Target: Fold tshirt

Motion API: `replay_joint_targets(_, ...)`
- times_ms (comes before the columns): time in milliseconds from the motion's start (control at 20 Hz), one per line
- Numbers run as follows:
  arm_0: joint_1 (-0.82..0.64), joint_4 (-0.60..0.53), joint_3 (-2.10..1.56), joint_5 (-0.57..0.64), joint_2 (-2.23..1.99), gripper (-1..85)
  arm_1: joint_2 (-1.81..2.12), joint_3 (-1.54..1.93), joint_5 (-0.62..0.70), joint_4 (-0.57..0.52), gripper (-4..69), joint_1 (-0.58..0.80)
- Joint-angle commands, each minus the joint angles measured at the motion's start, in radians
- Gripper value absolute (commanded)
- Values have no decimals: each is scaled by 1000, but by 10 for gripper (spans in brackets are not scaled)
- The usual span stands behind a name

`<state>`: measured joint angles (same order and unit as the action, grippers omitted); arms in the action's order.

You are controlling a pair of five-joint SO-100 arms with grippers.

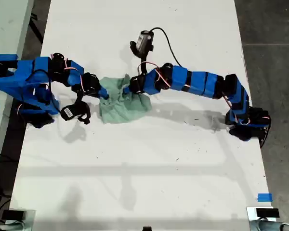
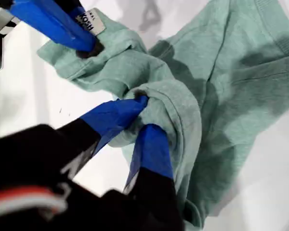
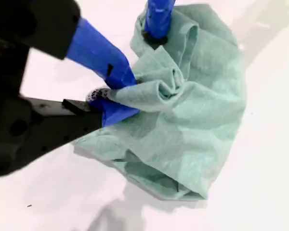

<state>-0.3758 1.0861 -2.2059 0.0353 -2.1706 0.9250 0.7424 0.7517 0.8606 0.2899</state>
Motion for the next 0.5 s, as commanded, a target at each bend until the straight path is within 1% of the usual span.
replay_joint_targets(0,-158,-25,-57,77,-86,244,38,-67,3,-6,279,71)
replay_joint_targets(50,-232,-15,-91,95,-147,292,63,-64,6,35,289,104)
replay_joint_targets(100,-324,6,-121,130,-222,302,98,-60,14,87,286,144)
replay_joint_targets(200,-517,51,-143,262,-356,309,201,-31,23,209,286,225)
replay_joint_targets(250,-589,77,-129,325,-394,309,250,-23,31,278,282,267)
replay_joint_targets(350,-673,117,-115,388,-431,308,351,3,72,400,255,344)
replay_joint_targets(450,-686,121,-137,391,-457,308,466,75,117,492,238,408)
